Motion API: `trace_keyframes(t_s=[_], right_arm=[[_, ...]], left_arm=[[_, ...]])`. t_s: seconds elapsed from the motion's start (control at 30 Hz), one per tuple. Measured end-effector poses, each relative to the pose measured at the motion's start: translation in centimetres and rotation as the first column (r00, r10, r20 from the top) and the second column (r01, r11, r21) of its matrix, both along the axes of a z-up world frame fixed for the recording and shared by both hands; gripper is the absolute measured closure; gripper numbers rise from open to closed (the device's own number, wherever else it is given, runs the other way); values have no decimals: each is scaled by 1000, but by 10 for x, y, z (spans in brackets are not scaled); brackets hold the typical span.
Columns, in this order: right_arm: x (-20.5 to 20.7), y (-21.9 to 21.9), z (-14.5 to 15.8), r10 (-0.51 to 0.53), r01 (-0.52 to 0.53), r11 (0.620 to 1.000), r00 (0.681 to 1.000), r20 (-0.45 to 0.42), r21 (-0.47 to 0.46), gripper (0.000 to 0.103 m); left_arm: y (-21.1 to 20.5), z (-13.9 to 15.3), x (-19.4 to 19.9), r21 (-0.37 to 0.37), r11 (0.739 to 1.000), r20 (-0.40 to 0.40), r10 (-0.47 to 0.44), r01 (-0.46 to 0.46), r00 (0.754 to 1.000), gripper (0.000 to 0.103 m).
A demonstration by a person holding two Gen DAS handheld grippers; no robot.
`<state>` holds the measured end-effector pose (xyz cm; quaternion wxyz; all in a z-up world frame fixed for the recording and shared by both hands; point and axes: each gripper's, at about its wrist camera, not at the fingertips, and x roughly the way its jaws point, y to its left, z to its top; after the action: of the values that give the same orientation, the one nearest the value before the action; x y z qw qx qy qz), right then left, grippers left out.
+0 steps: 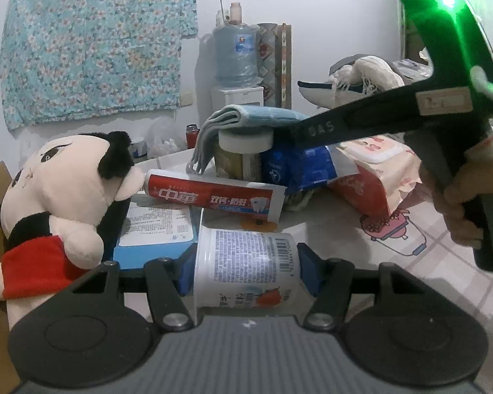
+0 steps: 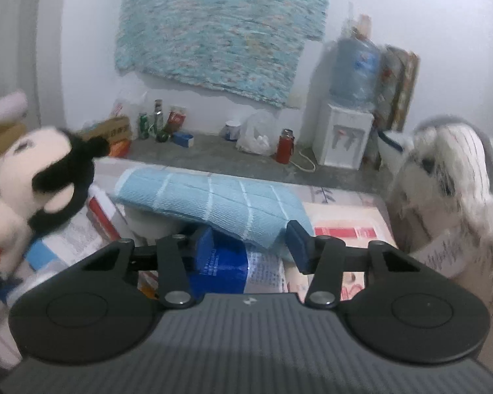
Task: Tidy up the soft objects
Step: 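Grasp the white yogurt cup with the left tool while the right tool grasps the blue towel, then lift the yogurt cup and blue towel and carry both over the cardboard box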
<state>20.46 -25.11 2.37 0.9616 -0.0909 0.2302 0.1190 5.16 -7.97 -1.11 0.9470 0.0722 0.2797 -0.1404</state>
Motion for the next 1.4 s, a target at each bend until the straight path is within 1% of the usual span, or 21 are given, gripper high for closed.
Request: trace_keyframes(t_s=[0.03, 0.07, 0.1, 0.13, 0.2, 0.27, 0.33, 0.4, 0.5, 0.6, 0.73, 0.77, 0.8, 0.83, 0.93, 1.03, 1.13, 1.17, 1.27, 1.33, 1.4], right_arm=[[-1, 4, -1, 8, -7, 999, 1000, 19, -34, 55], [-3, 7, -1, 12, -10, 998, 999, 31, -58, 60], [-5, 9, -1, -13, 17, 996, 999, 39, -87, 81], [-6, 12, -1, -25, 30, 994, 999, 45, -101, 93], [-10, 13, 1, -45, 52, 994, 996, 74, -97, 97], [-19, 12, 9, -75, 87, 994, 986, 148, -72, 98], [-30, 9, 19, -112, 127, 991, 966, 233, -51, 98], [-39, 4, 27, -149, 162, 987, 946, 289, -21, 98], [-52, -6, 37, -167, 173, 985, 921, 352, 14, 98], [-67, -16, 51, -171, 165, 985, 903, 395, 49, 98], [-95, -28, 73, -148, 128, 989, 880, 452, 75, 98], [-103, -31, 79, -136, 111, 991, 875, 464, 82, 98], [-111, -33, 85, -114, 84, 993, 880, 461, 85, 97], [-120, -36, 89, -109, 64, 992, 876, 470, 110, 97], [-141, -35, 102, -65, -14, 985, 891, 449, 171, 97], [-161, -18, 115, 2, -86, 983, 888, 460, 161, 97], [-180, 6, 130, 88, -178, 973, 879, 468, 150, 97], [-185, 17, 136, 124, -213, 966, 876, 467, 143, 97], [-195, 57, 153, 227, -309, 943, 864, 450, 118, 97], [-199, 85, 163, 272, -354, 928, 855, 442, 113, 97], [-199, 114, 174, 325, -408, 904, 851, 412, 127, 97]], left_arm=[[-1, 0, -1, 4, 1000, 2, -2, 2, 1000, 40], [-1, 0, -1, 7, 1000, 4, -3, 3, 1000, 40], [-1, 0, -1, 7, 1000, 5, -4, 4, 1000, 40], [-1, 0, -1, 6, 1000, 4, -2, 2, 1000, 40], [-1, 0, -2, 11, 1000, 8, -5, 5, 1000, 40], [-2, -1, -3, 15, 1000, 11, -7, 6, 1000, 40], [-2, 0, -4, 18, 1000, 11, 0, -1, 1000, 41], [-2, 0, -6, 21, 1000, 12, 5, -6, 1000, 41], [-3, 2, -11, 27, 1000, 18, 10, -10, 1000, 41], [-5, 8, -21, 38, 999, 51, 6, -8, 999, 41], [-5, 29, -41, 64, 997, 108, 28, -35, 994, 41], [-2, 38, -49, 53, 998, 115, 39, -45, 993, 41], [2, 48, -57, 38, 998, 119, 48, -53, 992, 41], [7, 58, -65, 24, 998, 122, 57, -61, 991, 41], [28, 89, -93, 8, 996, 121, 84, -86, 989, 41], [58, 120, -120, -10, 993, 102, 120, -120, 988, 41], [99, 146, -145, -20, 982, 73, 190, -189, 979, 41], [113, 152, -152, -11, 976, 66, 216, -215, 974, 41], [157, 162, -160, 55, 959, 31, 278, -279, 960, 41], [190, 160, -159, 82, 941, -6, 330, -328, 944, 41], [222, 155, -151, 100, 927, -63, 369, -362, 927, 41]])
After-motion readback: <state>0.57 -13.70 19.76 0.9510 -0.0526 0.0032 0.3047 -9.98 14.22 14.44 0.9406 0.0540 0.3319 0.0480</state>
